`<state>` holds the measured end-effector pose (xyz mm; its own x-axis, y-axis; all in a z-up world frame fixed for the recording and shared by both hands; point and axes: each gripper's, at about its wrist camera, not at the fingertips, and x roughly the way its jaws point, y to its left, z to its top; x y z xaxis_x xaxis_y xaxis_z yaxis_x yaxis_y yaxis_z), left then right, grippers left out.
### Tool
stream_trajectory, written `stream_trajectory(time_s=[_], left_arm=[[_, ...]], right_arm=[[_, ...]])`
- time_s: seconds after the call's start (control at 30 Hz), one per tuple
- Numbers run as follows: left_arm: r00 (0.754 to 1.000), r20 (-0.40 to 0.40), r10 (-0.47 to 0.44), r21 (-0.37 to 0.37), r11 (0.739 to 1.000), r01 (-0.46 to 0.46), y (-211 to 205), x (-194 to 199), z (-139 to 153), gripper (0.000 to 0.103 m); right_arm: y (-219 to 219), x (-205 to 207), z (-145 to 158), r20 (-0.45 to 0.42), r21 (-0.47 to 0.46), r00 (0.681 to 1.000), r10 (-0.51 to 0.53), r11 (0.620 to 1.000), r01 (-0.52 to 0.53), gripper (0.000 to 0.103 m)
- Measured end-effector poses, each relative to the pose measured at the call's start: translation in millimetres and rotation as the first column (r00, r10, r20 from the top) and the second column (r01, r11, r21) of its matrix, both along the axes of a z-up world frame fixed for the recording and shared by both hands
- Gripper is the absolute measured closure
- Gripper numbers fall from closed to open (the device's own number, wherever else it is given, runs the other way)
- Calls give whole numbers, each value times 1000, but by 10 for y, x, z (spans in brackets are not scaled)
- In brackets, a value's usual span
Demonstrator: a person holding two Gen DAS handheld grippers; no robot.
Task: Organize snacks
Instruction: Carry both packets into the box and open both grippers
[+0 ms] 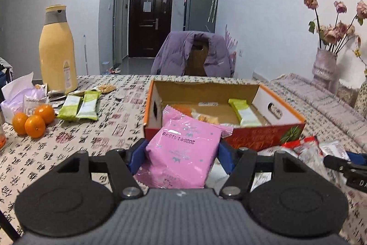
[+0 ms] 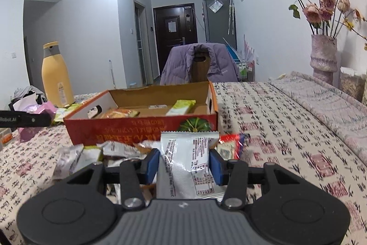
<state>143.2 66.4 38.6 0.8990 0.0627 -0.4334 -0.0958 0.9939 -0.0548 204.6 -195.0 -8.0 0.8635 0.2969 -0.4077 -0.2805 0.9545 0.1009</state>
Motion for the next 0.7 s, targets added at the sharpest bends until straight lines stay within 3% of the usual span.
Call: stream_trajectory(time_s=[0.7], left_arm=[[998, 54, 38, 6, 999, -39, -204, 842, 247, 37]], right_arm=[[502, 970, 521, 47, 7, 997, 64, 998, -65, 57]])
